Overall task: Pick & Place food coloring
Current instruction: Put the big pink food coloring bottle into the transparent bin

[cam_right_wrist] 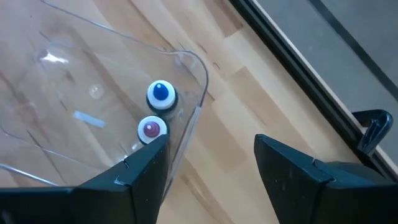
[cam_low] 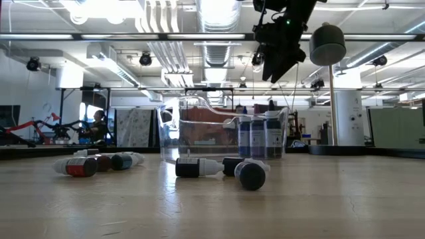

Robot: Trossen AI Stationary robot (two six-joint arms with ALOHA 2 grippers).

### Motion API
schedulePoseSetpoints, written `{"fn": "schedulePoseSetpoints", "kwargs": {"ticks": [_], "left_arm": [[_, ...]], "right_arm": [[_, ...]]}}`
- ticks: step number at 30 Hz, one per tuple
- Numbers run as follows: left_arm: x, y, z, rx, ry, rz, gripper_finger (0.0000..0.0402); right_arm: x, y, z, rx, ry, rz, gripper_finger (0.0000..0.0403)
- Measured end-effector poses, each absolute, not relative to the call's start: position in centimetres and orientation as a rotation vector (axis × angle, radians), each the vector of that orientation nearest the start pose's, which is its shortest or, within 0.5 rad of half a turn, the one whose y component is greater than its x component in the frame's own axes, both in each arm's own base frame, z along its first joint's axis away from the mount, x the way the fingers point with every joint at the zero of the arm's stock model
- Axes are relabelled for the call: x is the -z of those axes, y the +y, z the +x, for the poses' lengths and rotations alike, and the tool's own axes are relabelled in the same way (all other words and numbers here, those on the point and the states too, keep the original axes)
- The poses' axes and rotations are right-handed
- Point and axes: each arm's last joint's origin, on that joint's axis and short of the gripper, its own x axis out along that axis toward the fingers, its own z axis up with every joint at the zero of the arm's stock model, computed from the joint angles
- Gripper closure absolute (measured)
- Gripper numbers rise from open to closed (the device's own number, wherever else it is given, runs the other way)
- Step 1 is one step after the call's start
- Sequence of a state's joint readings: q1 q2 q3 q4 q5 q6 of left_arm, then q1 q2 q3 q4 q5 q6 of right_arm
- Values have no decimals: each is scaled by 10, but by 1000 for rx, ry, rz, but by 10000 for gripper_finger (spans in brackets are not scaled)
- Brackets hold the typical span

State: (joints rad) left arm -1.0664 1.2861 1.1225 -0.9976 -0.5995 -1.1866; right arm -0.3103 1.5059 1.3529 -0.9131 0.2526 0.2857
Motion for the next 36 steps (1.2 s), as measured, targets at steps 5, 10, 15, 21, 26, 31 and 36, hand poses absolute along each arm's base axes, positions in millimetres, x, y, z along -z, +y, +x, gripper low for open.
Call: {"fn": "schedulePoseSetpoints", "kwargs": {"ticks": [5,10,15,21,26,31,36], "left_arm": [[-295,-202,132,-93,769,-296,275],[-295,-208,137,-95,677,-374,275],[-289,-215,141,-70,631,-529,275],[-278,-221,144,-46,599,-726,275],[-271,-224,145,-22,612,-833,275],[-272,-225,147,-15,597,-863,275],[-273,-225,148,-12,588,-855,275]], "right_arm": [[-305,-98,284,671,994,303,174],[-305,-98,284,683,987,325,174],[-305,-98,284,684,987,324,174],[-305,-98,284,683,987,322,174],[-305,-98,284,678,990,313,174],[-305,-98,284,668,997,297,174],[-305,-98,284,663,1000,288,174]]}}
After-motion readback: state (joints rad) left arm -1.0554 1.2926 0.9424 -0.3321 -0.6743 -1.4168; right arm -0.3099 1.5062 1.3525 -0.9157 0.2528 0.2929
